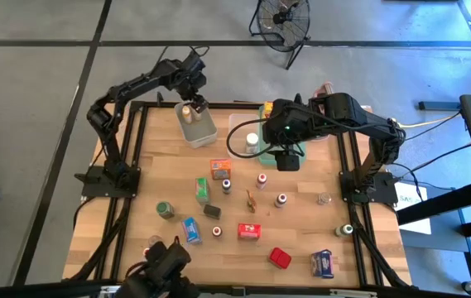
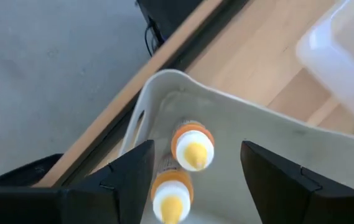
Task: Pick & Place Kitchen Items
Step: Put the green seasoning bottle into the white bin
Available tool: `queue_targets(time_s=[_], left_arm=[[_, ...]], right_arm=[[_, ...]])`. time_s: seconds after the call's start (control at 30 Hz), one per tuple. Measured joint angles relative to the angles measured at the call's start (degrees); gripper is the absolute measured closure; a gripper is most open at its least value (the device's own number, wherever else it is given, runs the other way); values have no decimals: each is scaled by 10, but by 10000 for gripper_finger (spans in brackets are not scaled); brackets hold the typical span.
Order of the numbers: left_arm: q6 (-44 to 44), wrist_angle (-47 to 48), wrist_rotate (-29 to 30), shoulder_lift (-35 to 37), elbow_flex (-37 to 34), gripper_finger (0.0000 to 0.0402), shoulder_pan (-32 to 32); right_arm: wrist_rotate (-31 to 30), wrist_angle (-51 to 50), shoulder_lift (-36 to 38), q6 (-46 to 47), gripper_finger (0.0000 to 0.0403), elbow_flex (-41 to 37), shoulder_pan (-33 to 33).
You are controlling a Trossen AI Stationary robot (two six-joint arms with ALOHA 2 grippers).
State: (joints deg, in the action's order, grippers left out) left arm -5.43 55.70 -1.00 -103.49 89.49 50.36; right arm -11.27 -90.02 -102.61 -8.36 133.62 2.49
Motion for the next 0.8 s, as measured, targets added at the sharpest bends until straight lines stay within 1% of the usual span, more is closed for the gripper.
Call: queue_targets(time_s=[0.23,0.4,0.53,0.67,0.8], left_arm=[[3,14,0,99,0,168,-13],[2,32,-2,184,0,167,-45],[2,41,-19,244,0,167,-73],[2,69,-35,288,0,168,-96],[2,84,-33,313,0,167,-109]], right_arm=[[0,0,0,13,82,0,0],[0,0,0,30,82,0,1],[0,0,0,47,82,0,2],[0,0,0,65,82,0,7],[0,0,0,82,82,0,15]])
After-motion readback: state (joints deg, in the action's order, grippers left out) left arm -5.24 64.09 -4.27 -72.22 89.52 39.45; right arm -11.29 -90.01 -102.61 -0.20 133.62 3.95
